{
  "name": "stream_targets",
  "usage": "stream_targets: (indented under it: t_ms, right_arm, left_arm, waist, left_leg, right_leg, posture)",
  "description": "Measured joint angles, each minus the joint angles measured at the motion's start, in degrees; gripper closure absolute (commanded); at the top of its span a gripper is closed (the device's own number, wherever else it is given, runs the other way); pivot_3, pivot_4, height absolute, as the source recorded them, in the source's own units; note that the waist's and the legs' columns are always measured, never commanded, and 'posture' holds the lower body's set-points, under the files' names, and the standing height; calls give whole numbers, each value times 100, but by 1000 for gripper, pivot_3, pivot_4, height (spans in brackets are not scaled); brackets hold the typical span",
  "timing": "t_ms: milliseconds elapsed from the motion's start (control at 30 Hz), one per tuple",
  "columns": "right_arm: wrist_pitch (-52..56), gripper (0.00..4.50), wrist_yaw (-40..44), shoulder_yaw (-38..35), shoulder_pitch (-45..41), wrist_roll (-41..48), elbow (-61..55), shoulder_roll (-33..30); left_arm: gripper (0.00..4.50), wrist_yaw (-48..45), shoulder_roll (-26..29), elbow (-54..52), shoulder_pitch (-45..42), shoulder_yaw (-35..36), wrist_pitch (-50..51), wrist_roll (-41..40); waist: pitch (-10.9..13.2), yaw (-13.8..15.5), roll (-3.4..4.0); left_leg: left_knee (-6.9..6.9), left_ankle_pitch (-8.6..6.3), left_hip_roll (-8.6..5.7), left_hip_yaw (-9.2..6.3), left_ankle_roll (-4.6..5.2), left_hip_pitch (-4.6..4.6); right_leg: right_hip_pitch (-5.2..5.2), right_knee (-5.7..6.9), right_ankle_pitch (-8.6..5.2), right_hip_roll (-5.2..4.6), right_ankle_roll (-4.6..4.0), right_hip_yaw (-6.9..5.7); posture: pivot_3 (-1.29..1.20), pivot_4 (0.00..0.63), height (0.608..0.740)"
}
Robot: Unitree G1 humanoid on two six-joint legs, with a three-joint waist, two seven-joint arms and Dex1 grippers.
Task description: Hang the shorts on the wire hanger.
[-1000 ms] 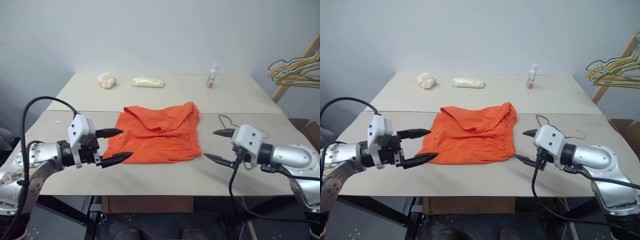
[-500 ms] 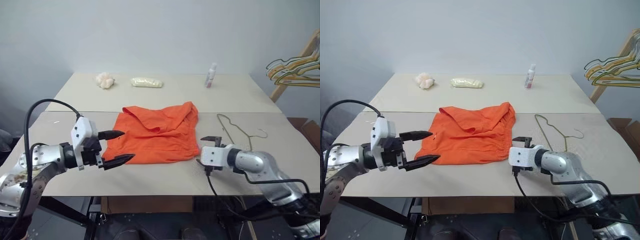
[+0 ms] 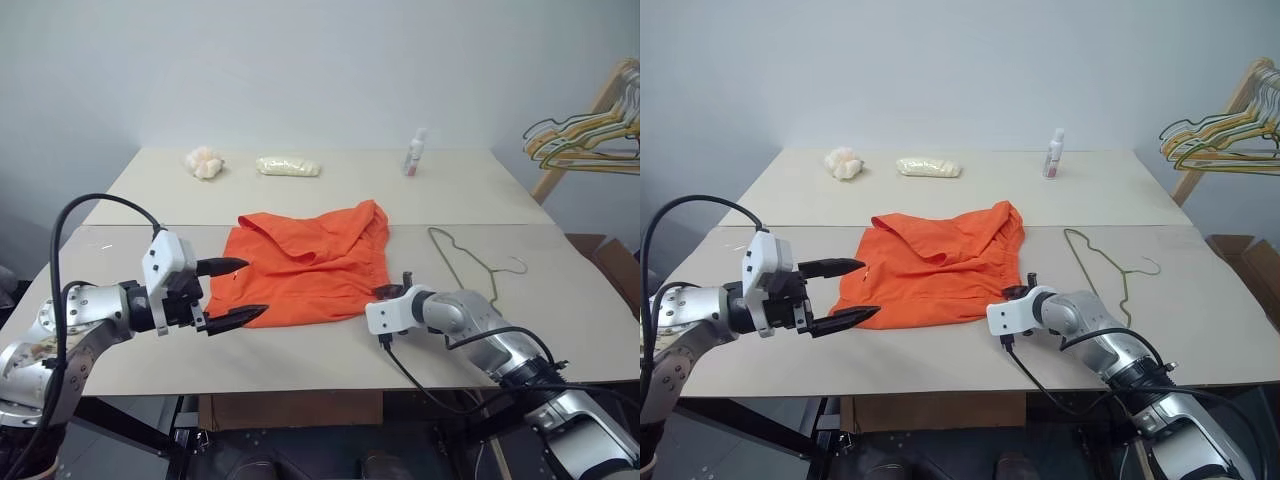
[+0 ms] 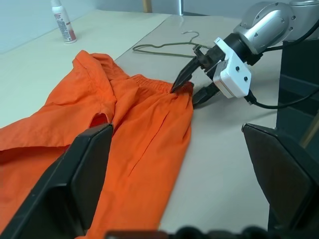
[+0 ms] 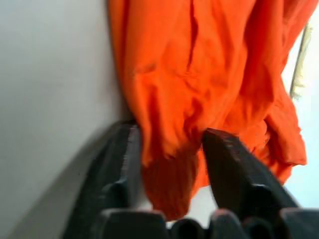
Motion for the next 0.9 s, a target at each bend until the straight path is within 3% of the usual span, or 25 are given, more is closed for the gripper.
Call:
stream_targets:
  t_ms: [167, 233, 333, 467, 633, 900]
  right_arm:
    - [-86, 4482, 45, -11, -27, -32, 57, 0]
    - [-204, 4482, 114, -77, 4, 137, 7, -18]
    - [-534, 4482, 297, -173, 91, 510, -272, -178]
    - [-691, 4482, 518, -379, 135, 874, -394, -312]
    - [-757, 4482, 632, -351, 132, 931, -278, -199]
    - [-842, 4482, 637, -277, 125, 818, -95, -153]
  left_arm:
    - [0, -7, 72, 19, 1, -285, -297, 594]
    - [0, -17, 148, 145, -26, -510, -484, 961]
    - [0, -81, 599, 719, -66, -1184, -1315, 2142]
    - [0, -208, 701, 1571, -261, -1807, -2355, 3186]
    - [0, -431, 423, 1856, -605, -1997, -2566, 3261]
    - [0, -627, 446, 2122, -701, -2055, -2932, 3517]
  waist:
    - [2, 1, 2]
    - [2, -1, 3]
    - [7, 0, 10]
    - [7, -6, 11]
    - [6, -28, 10]
    - [6, -154, 10]
  left_leg:
    - [-2, 0, -1, 2, -1, -5]
    - [-3, 0, -1, 2, -1, -7]
    - [-6, 0, -2, 4, -1, -6]
    - [-5, -1, 1, 7, -1, -10]
    - [0, -1, 2, 8, 0, -27]
    - [1, -1, 2, 6, 0, -26]
  right_leg:
    - [-6, -1, 0, 0, 0, 1]
    - [-8, -1, -1, 1, -1, 1]
    - [-9, -3, -1, 0, -2, 1]
    - [-12, -3, -1, 1, -2, -2]
    - [-23, 0, -1, 1, -2, -3]
    - [-23, 3, -1, 1, -1, -3]
  posture:
    - [-25, 11, 740]
    - [-31, 9, 740]
    - [-41, 6, 740]
    - [-64, 0, 740]
    - [-78, 0, 740]
    - [-77, 0, 740]
